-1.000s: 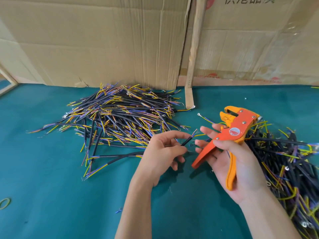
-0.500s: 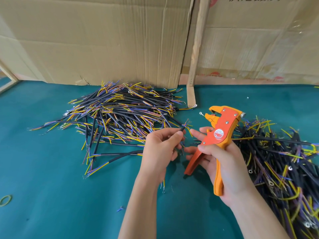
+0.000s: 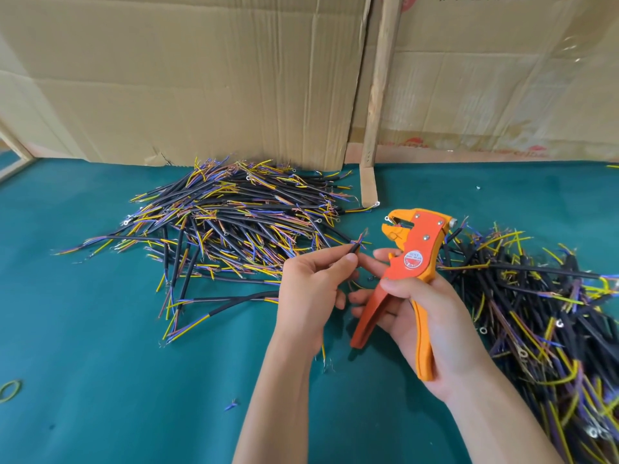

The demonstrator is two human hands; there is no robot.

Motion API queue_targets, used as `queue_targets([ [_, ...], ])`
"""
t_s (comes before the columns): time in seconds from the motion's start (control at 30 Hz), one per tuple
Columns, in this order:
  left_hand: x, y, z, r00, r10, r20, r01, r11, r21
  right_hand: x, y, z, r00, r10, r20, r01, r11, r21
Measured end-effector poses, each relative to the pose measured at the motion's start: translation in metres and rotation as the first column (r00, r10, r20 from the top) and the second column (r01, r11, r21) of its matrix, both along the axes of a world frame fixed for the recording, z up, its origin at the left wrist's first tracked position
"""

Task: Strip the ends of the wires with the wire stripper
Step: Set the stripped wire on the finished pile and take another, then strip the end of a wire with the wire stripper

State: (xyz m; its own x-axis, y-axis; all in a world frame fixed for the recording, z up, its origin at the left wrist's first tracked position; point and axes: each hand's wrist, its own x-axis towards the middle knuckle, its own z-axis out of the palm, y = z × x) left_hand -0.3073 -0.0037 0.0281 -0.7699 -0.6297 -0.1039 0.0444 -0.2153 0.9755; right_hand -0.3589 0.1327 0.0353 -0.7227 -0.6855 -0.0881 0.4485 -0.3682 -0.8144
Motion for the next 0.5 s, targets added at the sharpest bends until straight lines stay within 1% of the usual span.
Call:
queue_targets([
  [0.1,0.001,-0.001,0.000,1.000,0.004,-0.028,-0.005,1.000,-0.020,-0.002,0.002,0.002,1.000,0.021,0.005,-0.021,1.000,0.000],
  [0.23,0.003,-0.001,0.003,0.998,0.016,-0.062,-0.024,0.992,-0.125,-0.004,0.006,0.004,1.000,0.021,0.007,-0.021,1.000,0.000],
  [0.37,0.011,-0.009,0.009,0.985,0.040,-0.165,-0.073,0.978,-0.195,-0.006,0.010,0.006,1.000,0.016,0.023,-0.016,1.000,0.014],
  [0.43,0.017,-0.017,0.010,0.975,0.058,-0.215,-0.110,0.964,-0.241,-0.005,0.013,0.007,0.997,0.064,0.043,-0.065,0.998,0.020],
  [0.5,0.021,-0.023,0.011,0.966,0.069,-0.249,-0.143,0.946,-0.291,-0.005,0.015,0.008,0.988,0.145,0.046,-0.147,0.988,0.047],
])
